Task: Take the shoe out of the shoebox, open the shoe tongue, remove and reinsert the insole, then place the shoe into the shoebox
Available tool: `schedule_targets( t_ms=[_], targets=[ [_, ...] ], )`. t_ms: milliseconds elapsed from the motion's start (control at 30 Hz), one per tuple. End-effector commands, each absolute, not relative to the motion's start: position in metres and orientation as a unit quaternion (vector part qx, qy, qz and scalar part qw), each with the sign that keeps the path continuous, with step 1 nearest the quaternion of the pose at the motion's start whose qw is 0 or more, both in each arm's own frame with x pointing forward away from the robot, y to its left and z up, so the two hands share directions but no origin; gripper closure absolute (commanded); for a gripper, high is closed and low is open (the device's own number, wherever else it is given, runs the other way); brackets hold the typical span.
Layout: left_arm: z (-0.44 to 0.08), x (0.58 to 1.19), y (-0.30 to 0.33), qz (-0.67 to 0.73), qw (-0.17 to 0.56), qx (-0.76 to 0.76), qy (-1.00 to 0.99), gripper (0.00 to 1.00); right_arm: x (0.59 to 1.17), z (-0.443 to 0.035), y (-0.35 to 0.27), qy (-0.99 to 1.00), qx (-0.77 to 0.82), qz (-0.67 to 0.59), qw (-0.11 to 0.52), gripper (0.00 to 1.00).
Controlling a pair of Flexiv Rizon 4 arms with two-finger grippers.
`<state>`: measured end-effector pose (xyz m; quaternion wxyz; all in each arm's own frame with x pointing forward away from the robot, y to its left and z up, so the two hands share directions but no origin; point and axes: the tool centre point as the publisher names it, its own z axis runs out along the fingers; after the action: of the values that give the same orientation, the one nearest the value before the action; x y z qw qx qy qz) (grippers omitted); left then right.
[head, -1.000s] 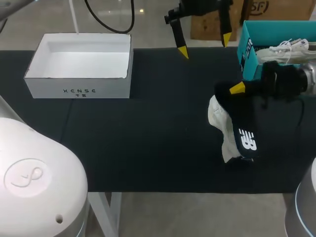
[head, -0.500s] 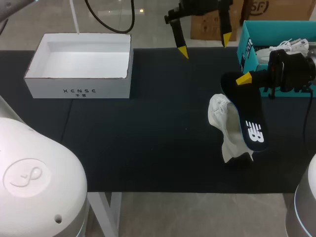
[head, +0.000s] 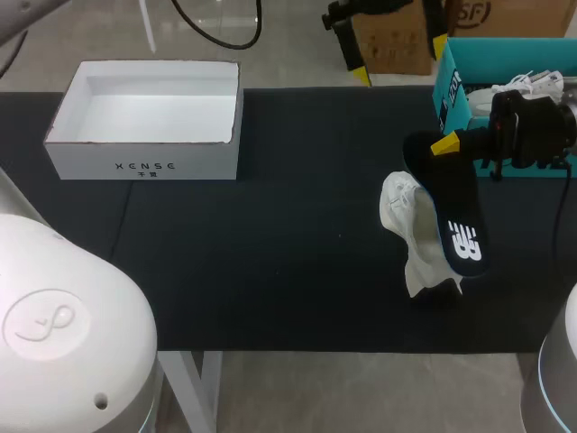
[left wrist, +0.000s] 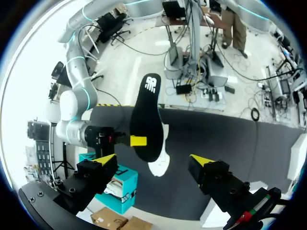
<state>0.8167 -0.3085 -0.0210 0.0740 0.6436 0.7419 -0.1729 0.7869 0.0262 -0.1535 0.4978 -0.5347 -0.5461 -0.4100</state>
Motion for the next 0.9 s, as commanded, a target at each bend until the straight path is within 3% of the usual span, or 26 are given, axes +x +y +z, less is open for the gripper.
schedule_targets(
  t_ms=[33,133,867,900],
  targets=[
    [-0.030,0.806,-0.302,-0.176,0.125,0.634,0.742,0.00,0.786,-0.153,0.026,-0.546,-0.536,-0.409,0.496,1.00],
    [-0.034,0.795,-0.302,-0.169,0.161,0.639,0.733,0.00,0.786,-0.153,0.026,-0.546,-0.536,-0.409,0.496,1.00],
    [-0.034,0.795,-0.302,-0.169,0.161,0.639,0.733,0.00,0.786,-0.153,0.026,-0.546,-0.536,-0.409,0.496,1.00],
    [-0.033,0.795,-0.300,-0.191,0.199,0.629,0.727,0.00,0.786,-0.153,0.026,-0.546,-0.536,-0.409,0.496,1.00]
  ],
)
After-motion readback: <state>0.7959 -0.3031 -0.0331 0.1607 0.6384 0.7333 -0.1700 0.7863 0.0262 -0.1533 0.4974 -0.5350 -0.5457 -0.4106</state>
